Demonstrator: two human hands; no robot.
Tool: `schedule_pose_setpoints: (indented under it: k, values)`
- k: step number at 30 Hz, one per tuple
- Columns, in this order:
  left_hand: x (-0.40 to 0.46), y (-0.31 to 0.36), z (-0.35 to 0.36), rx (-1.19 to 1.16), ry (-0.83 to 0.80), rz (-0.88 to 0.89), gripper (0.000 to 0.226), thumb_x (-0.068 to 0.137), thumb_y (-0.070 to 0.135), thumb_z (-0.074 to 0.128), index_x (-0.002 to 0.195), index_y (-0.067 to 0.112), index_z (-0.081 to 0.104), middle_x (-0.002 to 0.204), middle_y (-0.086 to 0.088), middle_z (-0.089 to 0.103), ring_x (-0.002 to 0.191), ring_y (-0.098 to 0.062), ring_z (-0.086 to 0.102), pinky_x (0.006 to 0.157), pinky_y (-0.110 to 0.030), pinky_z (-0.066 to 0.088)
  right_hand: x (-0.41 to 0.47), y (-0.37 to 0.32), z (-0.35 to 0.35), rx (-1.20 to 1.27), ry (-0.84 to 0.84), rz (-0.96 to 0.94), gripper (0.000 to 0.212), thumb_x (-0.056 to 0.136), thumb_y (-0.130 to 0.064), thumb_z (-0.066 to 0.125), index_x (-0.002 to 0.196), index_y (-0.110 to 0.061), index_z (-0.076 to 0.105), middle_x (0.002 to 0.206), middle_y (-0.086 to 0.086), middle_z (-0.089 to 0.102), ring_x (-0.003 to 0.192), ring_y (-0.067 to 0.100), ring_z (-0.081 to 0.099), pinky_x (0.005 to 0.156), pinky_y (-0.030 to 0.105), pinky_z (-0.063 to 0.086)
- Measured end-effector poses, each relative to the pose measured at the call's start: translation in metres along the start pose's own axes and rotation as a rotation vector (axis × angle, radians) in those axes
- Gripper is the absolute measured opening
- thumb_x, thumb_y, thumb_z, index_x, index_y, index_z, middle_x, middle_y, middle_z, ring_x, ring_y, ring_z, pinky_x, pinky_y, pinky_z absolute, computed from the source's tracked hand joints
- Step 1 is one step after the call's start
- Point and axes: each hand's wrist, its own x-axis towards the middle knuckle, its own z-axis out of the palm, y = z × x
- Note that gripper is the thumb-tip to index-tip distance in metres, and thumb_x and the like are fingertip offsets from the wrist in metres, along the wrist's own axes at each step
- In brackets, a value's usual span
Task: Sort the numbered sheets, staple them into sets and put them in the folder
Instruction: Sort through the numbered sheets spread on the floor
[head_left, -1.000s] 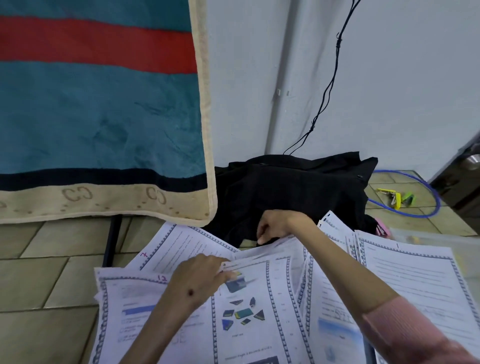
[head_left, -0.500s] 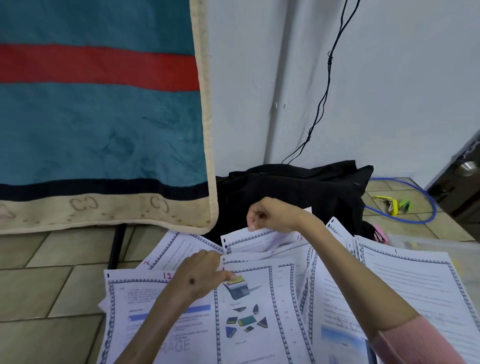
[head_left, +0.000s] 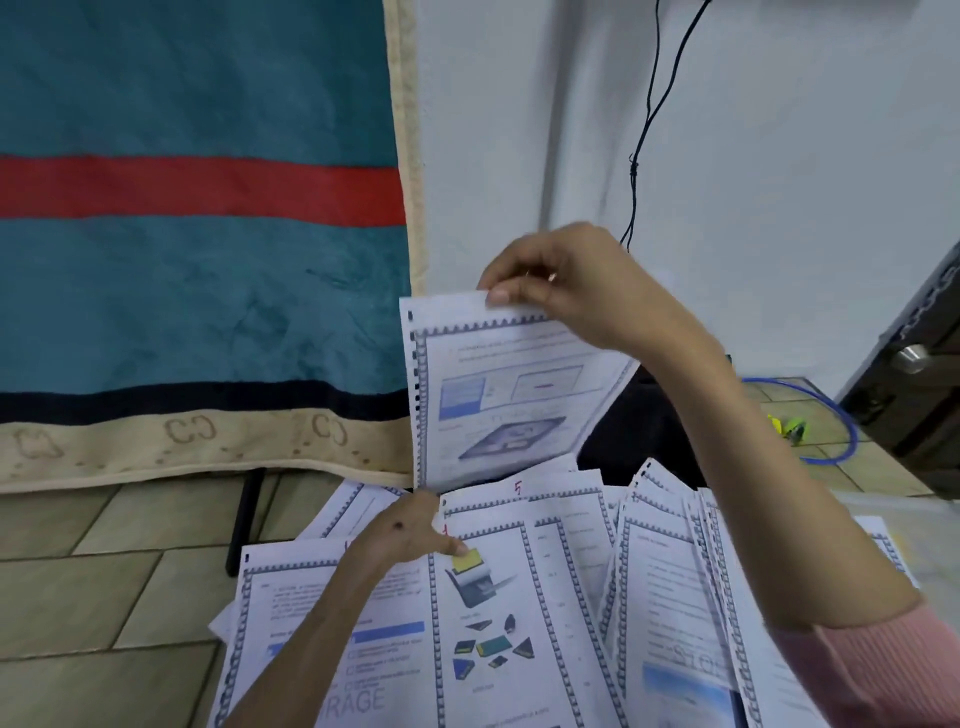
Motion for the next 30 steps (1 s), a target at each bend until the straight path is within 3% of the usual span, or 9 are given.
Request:
schedule_pose_setpoints:
  k: [5,10,12,17,20,22,24,27,30]
  values:
    - [-0.009,-0.002,-0.001,0.166,0.146,0.007,0.098,0.066,0.056,0.075,0.144,0.019,0.030,0.144,-0.002,0.043,0.130,-0.022,0.044,0.099,-0.037,0.044,-0.033,-0.045,-0.052,-0.058,0.191,-0.104,0.019,0.084,-0.020,0.067,0.086,-0.038,0.063,0.062,-0.029,0.061,0.065,0.001,0.056,0.061,0.006,0.041]
    - [-0.023,-0.010,-0.010,-0.245,0.316,0.209,0.055,0.082,0.049,0.050,0.127,0.016,0.051,0.128,-0.016,0.056,0.121,-0.034,0.051,0.101,-0.050,0.042,-0.062,-0.063,-0.085,-0.098,0.330,-0.086,0.011,0.082,-0.025,0.065,0.085,-0.035,0.064,0.058,-0.036,0.057,0.055,-0.002,0.047,0.054,0.003,0.033]
    - [-0.048,0.012,-0.019,-0.452,0.419,0.211,0.050,0.093,0.045,0.043,0.126,0.008,0.053,0.124,-0.016,0.059,0.115,-0.033,0.055,0.098,-0.041,0.044,-0.066,-0.056,-0.084,-0.066,0.317,-0.031,0.012,0.082,-0.023,0.066,0.087,-0.033,0.065,0.057,-0.033,0.058,0.051,-0.003,0.047,0.052,0.004,0.033]
    - [-0.100,0.044,-0.017,-1.166,-0.041,0.229,0.094,0.060,0.081,0.021,0.119,0.018,0.060,0.113,-0.010,0.068,0.094,-0.031,0.064,0.071,-0.038,0.055,-0.063,-0.003,-0.027,-0.139,0.147,0.171,0.013,0.083,-0.013,0.066,0.094,-0.013,0.073,0.073,-0.008,0.063,0.056,-0.010,0.052,0.059,0.002,0.035]
    - [-0.111,0.042,0.006,-1.152,-0.069,0.223,0.087,0.049,0.083,0.051,0.113,0.025,0.063,0.102,-0.007,0.073,0.081,-0.029,0.067,0.060,-0.034,0.056,-0.067,0.040,0.030,-0.146,0.017,0.336,0.014,0.084,-0.014,0.065,0.096,-0.014,0.073,0.094,0.005,0.072,0.085,0.011,0.063,0.079,0.023,0.047]
    - [-0.111,0.036,0.026,-1.035,-0.035,0.198,0.093,0.033,0.066,0.083,0.114,0.026,0.062,0.101,-0.006,0.073,0.084,-0.027,0.071,0.061,-0.033,0.057,-0.076,0.061,0.066,-0.103,-0.040,0.424,0.013,0.086,-0.013,0.062,0.095,-0.014,0.072,0.099,0.007,0.072,0.096,0.023,0.065,0.085,0.033,0.050]
    - [-0.108,0.028,0.045,-0.950,0.020,0.139,0.089,0.038,0.049,0.091,0.117,0.020,0.061,0.107,-0.009,0.071,0.093,-0.028,0.070,0.075,-0.041,0.057,-0.092,0.070,0.090,-0.033,-0.078,0.471,0.017,0.089,-0.012,0.060,0.102,-0.011,0.071,0.104,0.008,0.070,0.100,0.025,0.064,0.087,0.033,0.050]
    - [-0.107,0.034,0.067,-0.874,0.158,0.036,0.026,0.083,0.011,0.067,0.108,0.014,0.060,0.122,-0.004,0.059,0.104,-0.024,0.061,0.093,-0.041,0.046,-0.130,0.081,0.101,0.018,-0.038,0.514,0.026,0.090,-0.015,0.059,0.115,-0.010,0.066,0.117,0.011,0.062,0.109,0.025,0.058,0.095,0.035,0.044]
    - [-0.099,0.034,0.082,-0.752,0.232,-0.047,0.042,0.090,-0.002,0.054,0.131,0.005,0.047,0.121,-0.003,0.050,0.113,-0.031,0.052,0.090,-0.035,0.041,-0.191,0.114,0.078,0.046,0.143,0.730,0.027,0.091,-0.016,0.059,0.117,-0.010,0.065,0.119,0.010,0.060,0.108,0.026,0.058,0.091,0.027,0.042]
